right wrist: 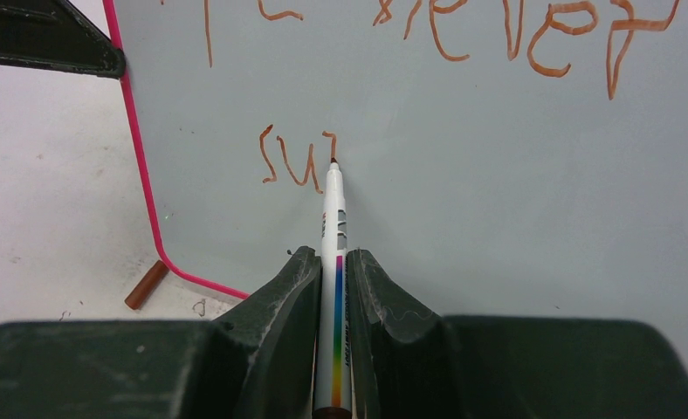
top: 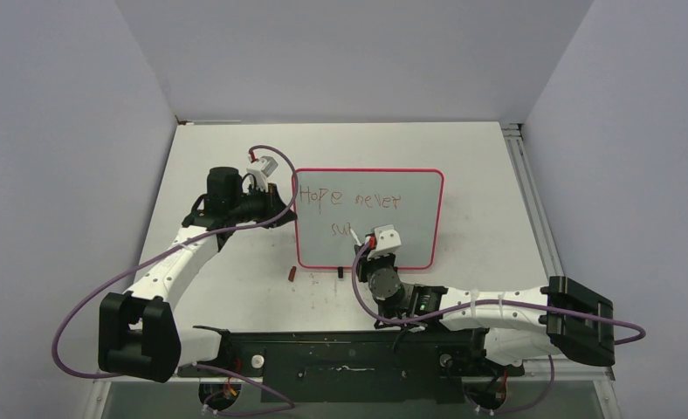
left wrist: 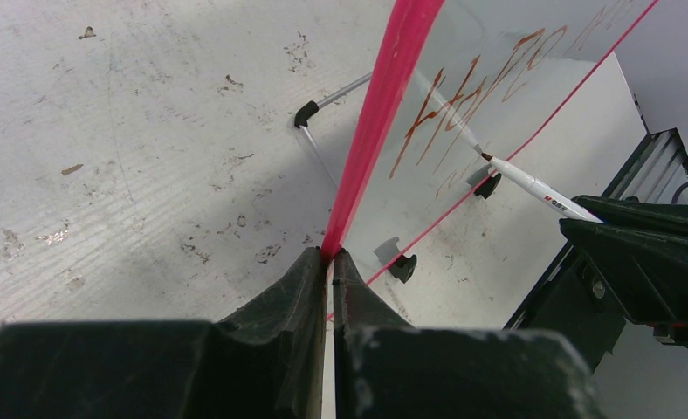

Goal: Write a sentence on the whiteboard

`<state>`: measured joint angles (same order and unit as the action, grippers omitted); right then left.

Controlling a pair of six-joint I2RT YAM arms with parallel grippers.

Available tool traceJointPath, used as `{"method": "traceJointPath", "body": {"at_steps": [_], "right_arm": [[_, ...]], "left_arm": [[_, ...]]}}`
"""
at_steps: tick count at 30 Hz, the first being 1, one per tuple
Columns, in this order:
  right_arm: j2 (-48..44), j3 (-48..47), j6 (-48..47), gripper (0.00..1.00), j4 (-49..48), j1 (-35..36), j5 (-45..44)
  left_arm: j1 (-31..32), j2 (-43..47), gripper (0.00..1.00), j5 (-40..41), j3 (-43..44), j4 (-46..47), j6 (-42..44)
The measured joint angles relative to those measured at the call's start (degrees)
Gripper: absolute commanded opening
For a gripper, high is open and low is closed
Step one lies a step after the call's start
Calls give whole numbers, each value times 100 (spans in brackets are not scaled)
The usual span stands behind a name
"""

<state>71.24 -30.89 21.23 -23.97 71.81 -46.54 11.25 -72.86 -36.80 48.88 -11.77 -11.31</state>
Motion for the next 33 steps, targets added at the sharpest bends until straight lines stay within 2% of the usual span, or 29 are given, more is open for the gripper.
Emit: {"method": "traceJointPath", "body": {"at_steps": [33], "right_arm": [[-111,17,315,5,131,-20,-225]], "left_arm": [[0,0,3,9,0,0,0]]}}
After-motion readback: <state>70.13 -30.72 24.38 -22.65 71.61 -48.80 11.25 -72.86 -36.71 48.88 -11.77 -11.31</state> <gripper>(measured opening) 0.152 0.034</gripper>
